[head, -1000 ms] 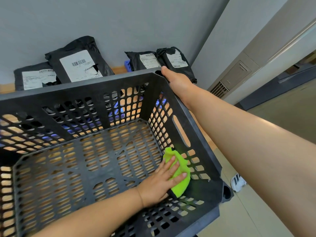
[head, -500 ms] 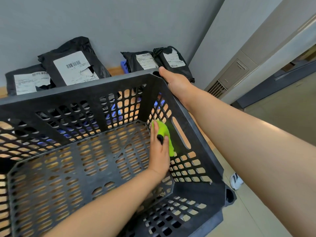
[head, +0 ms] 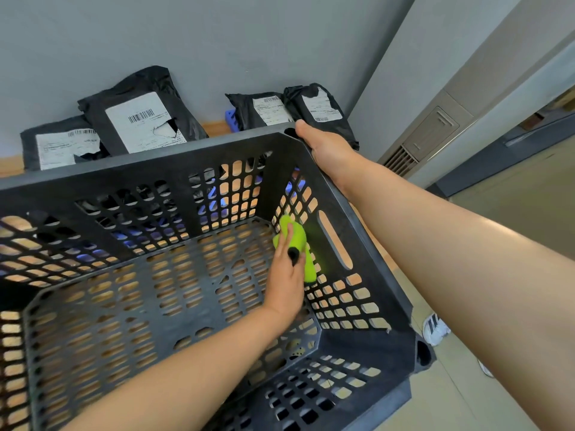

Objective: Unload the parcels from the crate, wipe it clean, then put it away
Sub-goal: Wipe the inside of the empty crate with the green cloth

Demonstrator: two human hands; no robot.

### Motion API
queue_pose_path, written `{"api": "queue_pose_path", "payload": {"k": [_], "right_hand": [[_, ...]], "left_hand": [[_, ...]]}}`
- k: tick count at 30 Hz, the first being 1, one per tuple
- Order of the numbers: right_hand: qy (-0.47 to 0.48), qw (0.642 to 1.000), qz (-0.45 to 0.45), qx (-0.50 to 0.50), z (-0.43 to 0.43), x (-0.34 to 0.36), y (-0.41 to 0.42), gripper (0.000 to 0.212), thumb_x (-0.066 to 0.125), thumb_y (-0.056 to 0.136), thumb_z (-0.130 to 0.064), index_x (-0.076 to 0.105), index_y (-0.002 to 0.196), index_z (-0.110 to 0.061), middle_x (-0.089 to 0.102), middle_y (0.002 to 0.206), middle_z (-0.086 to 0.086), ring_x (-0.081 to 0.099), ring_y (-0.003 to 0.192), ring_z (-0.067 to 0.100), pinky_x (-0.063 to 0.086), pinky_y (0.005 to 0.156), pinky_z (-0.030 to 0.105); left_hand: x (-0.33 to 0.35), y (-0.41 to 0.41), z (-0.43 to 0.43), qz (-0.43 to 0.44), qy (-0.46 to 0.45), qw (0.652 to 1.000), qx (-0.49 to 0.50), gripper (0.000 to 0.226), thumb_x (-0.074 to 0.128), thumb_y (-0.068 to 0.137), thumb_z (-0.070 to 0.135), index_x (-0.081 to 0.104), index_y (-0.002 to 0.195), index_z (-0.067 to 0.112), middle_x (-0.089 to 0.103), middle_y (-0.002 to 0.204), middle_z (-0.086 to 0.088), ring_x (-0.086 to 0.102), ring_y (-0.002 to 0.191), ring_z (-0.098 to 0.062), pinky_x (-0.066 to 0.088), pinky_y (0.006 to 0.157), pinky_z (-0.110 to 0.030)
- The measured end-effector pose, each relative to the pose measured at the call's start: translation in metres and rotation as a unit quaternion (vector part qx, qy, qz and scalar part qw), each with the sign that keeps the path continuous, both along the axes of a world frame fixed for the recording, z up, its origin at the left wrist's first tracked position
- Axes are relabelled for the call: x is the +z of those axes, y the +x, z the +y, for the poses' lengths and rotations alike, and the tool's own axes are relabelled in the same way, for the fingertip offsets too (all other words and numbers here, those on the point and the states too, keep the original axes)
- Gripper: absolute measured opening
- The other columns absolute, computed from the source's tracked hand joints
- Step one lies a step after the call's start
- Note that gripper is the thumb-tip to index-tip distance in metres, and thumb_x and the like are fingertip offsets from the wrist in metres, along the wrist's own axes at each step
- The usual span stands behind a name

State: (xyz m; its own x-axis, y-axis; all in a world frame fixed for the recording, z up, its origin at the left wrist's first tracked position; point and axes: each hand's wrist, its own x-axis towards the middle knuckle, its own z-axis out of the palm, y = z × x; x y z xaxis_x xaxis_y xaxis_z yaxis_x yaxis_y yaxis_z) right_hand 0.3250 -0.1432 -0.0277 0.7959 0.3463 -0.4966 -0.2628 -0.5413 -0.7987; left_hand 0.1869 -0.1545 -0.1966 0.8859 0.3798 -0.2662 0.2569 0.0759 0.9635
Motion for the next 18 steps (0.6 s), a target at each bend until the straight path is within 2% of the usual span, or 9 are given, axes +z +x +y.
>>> {"api": "queue_pose_path", "payload": {"k": [2,4,6,8,10,11,13,16,18], "right_hand": [[-0.004,1.000,-0.004,0.001,0.000,0.000,0.000,0.038,0.045,0.094,-0.050,0.060,0.081,-0.018,0.067,0.074,0.001,0.065,0.067,0.014,0.050,0.058,0.019],[-0.008,1.000,-0.008,0.001,0.000,0.000,0.000,0.037,0.045,0.094,-0.050,0.058,0.081,-0.019,0.066,0.075,0.000,0.064,0.068,0.012,0.048,0.057,0.020],[-0.008,1.000,-0.012,0.001,0.000,0.000,-0.001,0.035,0.044,0.094,-0.050,0.057,0.082,-0.020,0.065,0.077,-0.001,0.063,0.070,0.012,0.047,0.058,0.020],[-0.009,1.000,-0.013,0.000,0.000,0.001,-0.001,0.035,0.044,0.094,-0.050,0.057,0.087,-0.019,0.065,0.080,-0.001,0.063,0.073,0.012,0.046,0.058,0.020],[-0.009,1.000,-0.012,-0.001,0.000,0.001,-0.002,0.036,0.044,0.094,-0.051,0.057,0.094,-0.018,0.065,0.080,-0.001,0.063,0.073,0.012,0.046,0.057,0.019],[-0.008,1.000,-0.011,-0.001,0.000,0.001,-0.001,0.036,0.044,0.094,-0.051,0.058,0.092,-0.018,0.065,0.080,-0.001,0.063,0.073,0.012,0.046,0.057,0.020],[-0.006,1.000,-0.010,0.000,0.000,0.000,-0.001,0.035,0.044,0.094,-0.051,0.057,0.085,-0.020,0.066,0.079,-0.001,0.064,0.073,0.012,0.047,0.058,0.020],[-0.001,1.000,-0.006,-0.001,0.000,0.000,-0.001,0.034,0.045,0.094,-0.051,0.058,0.084,-0.021,0.066,0.079,-0.001,0.065,0.074,0.013,0.047,0.059,0.021],[0.000,1.000,-0.002,-0.001,0.001,0.000,-0.001,0.036,0.045,0.094,-0.052,0.060,0.088,-0.019,0.067,0.078,-0.001,0.065,0.073,0.013,0.048,0.059,0.021]], "left_hand": [[-0.001,-0.014,-0.008,0.020,0.015,0.999,-0.035,0.060,0.040,0.100,0.013,0.011,0.148,0.035,0.005,0.157,0.013,0.008,0.132,0.006,0.003,0.098,0.001],[-0.005,-0.029,-0.017,0.033,0.022,0.997,-0.071,0.064,0.040,0.100,0.012,0.005,0.148,0.034,0.001,0.156,0.014,0.015,0.126,0.018,0.011,0.091,0.011],[-0.006,-0.046,-0.029,0.056,0.024,0.992,-0.112,0.065,0.039,0.101,0.017,-0.002,0.146,0.037,-0.003,0.154,0.016,0.014,0.129,0.017,0.009,0.094,0.008],[-0.009,-0.058,-0.038,0.086,0.028,0.985,-0.148,0.061,0.036,0.101,0.024,0.001,0.151,0.024,-0.005,0.155,0.015,0.013,0.124,0.012,0.004,0.090,0.009],[-0.017,-0.061,-0.041,0.104,0.045,0.979,-0.171,0.058,0.035,0.102,0.028,0.013,0.150,0.005,-0.005,0.155,0.013,0.022,0.105,0.016,0.010,0.078,0.011],[-0.019,-0.061,-0.040,0.107,0.054,0.977,-0.178,0.058,0.035,0.101,0.030,0.018,0.148,0.001,-0.005,0.156,0.013,0.022,0.100,0.018,0.013,0.078,0.009],[-0.019,-0.058,-0.039,0.101,0.047,0.978,-0.176,0.059,0.036,0.101,0.030,0.014,0.151,0.009,-0.003,0.155,0.016,0.018,0.112,0.017,0.012,0.092,0.002],[-0.016,-0.048,-0.041,0.083,-0.029,0.990,-0.106,0.062,0.038,0.101,0.026,0.004,0.152,0.025,0.006,0.152,0.018,0.008,0.138,0.001,0.004,0.113,-0.019],[-0.020,-0.032,-0.035,0.091,-0.047,0.994,-0.029,0.055,0.038,0.101,0.028,0.017,0.151,0.019,0.023,0.155,0.004,0.021,0.142,-0.015,0.017,0.118,-0.037]]}}
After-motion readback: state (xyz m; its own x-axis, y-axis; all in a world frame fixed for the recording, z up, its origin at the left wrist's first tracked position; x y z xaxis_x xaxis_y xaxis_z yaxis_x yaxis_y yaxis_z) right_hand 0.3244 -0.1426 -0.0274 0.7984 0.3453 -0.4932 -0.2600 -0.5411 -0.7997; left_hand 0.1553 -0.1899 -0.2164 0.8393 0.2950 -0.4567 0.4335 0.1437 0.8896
